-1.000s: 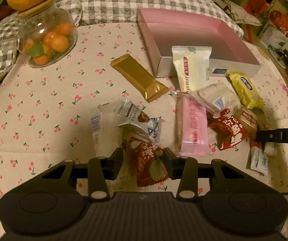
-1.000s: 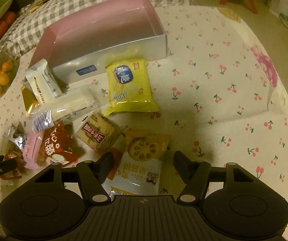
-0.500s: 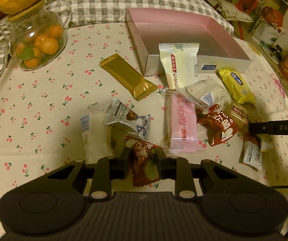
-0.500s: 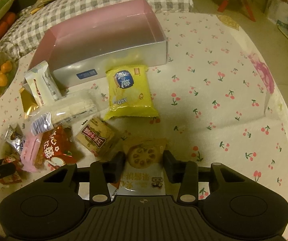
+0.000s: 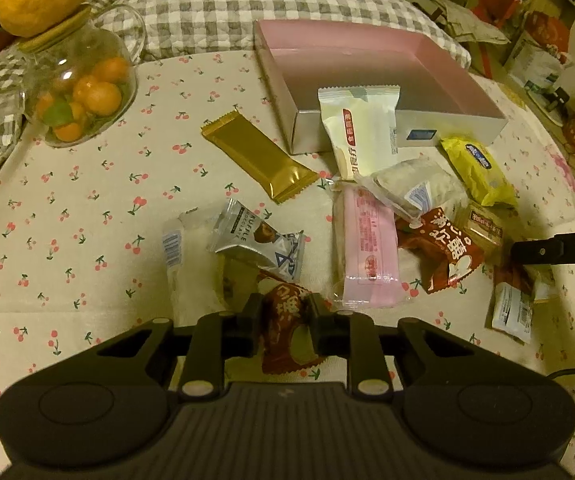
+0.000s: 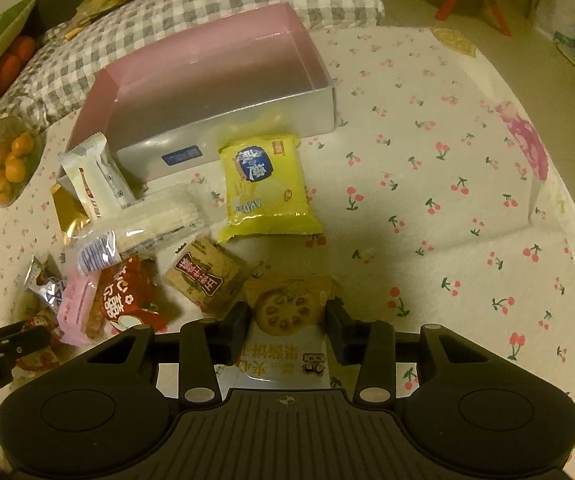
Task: Organize snacks
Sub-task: 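Grasp the red-and-white candy with the left tool while the right tool grasps the orange-and-white cookie pack, then carry both snacks into the pink box and open both tools to release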
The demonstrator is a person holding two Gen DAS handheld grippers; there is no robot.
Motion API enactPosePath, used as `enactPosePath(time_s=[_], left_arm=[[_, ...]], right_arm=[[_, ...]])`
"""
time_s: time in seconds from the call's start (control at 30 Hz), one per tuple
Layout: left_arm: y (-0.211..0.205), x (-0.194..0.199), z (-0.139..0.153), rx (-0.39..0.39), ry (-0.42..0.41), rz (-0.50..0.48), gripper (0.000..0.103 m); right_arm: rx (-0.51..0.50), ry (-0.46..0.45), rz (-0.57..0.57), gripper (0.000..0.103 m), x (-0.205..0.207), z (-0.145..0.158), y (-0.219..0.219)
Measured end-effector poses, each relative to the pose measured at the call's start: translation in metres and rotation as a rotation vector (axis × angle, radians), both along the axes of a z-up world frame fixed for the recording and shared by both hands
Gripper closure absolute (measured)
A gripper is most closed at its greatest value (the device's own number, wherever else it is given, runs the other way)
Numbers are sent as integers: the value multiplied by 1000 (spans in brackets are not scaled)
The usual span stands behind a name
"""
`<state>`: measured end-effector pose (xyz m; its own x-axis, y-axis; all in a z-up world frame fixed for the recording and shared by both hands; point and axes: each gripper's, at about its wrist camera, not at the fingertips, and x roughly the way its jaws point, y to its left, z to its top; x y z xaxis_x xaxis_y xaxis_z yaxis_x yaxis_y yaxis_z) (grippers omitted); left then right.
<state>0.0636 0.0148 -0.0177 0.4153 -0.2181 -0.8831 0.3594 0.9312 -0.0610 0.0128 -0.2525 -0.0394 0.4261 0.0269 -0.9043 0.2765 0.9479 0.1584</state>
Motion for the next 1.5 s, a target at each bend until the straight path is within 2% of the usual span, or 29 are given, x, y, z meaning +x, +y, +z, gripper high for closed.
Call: enactPosePath(time_s=[0.73, 1.1, 1.5], left_arm=[[-8, -17, 32, -15, -124, -16, 85], [-16, -24, 46, 0, -191, -24, 85], [-47, 0, 71, 15, -279, -58, 85]], right_arm=[[47, -88, 19, 63, -7, 31, 2], [16, -125, 53, 63, -9, 48, 10], [-21, -183, 84, 63, 31, 75, 10]])
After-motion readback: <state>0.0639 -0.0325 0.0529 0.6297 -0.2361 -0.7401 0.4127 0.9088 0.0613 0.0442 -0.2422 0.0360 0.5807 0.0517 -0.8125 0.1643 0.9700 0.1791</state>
